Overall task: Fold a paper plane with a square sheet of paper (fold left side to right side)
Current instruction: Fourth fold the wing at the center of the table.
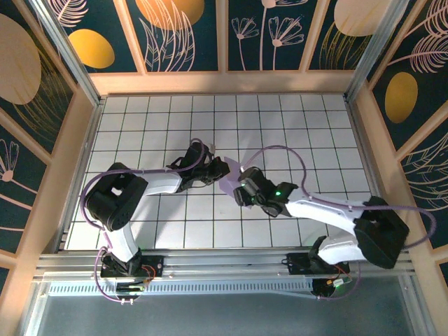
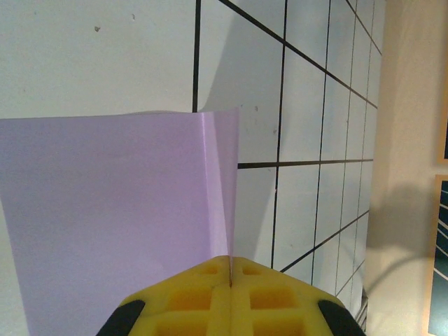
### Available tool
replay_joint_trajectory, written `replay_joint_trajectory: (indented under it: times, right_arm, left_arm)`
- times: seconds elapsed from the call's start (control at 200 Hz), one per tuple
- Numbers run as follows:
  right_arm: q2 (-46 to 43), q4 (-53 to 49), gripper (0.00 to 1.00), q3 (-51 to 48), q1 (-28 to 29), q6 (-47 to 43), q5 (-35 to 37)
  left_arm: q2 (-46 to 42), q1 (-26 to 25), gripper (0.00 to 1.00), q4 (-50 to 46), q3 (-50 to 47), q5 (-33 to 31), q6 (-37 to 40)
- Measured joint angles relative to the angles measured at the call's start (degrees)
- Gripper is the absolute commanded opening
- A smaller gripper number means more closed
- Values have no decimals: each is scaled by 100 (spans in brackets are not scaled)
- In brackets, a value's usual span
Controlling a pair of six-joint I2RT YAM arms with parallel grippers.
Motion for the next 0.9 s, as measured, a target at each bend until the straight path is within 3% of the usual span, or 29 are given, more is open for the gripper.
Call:
replay_joint_trajectory:
  times: [0.27, 0.495, 0.716, 0.901]
  right_arm:
    - [1084, -315, 59, 614, 518, 151, 841]
    - [1722, -507, 49, 876, 627, 339, 1281]
    - [1923, -660, 40, 903, 728, 472, 1565]
    - [1923, -723, 39, 909, 785, 540, 1635]
  left_arm:
    - [0, -11, 0, -153, 92, -103, 2]
    - [2, -35, 0, -262, 162, -107, 4]
    - [7, -35, 0, -284, 186, -109, 4]
    - [13, -35, 0, -330, 186, -129, 9]
